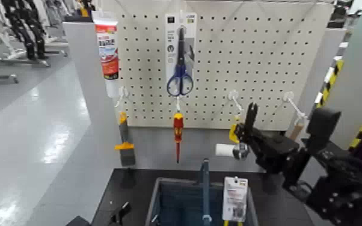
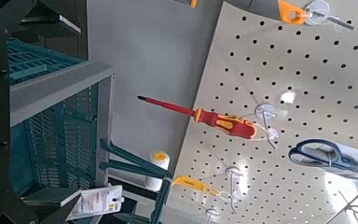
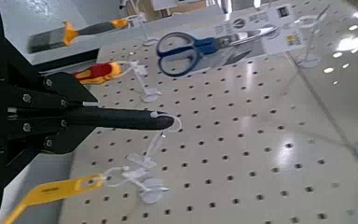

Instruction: Put the black wrench into the crate.

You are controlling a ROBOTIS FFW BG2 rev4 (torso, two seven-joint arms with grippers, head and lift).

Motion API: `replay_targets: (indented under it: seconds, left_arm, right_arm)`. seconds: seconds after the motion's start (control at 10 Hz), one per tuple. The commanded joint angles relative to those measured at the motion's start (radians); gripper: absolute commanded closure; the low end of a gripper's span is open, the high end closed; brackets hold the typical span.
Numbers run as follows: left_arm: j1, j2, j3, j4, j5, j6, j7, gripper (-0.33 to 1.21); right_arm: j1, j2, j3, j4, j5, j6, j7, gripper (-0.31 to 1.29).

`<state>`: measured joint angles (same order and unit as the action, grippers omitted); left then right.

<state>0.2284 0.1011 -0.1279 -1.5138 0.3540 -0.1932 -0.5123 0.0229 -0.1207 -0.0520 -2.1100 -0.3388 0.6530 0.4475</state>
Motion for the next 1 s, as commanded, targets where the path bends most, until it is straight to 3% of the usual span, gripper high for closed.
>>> replay_targets:
  seconds: [0.1,1.0]
  left_arm:
    - [0.002,0.002,0.001,-0.005,-0.006,0.0,0.001,0.1]
    - [0.002,0.003,0.002,-0.005,-0.006,-0.002,0.001,0.1]
  right_arm:
    - [0.065,-0.002,-0.002,0.033,0.006,0.03,-0.001,1.1]
    - [0.107,-0.002,0.037,0.197,0.027,0.097,0.037,1.1]
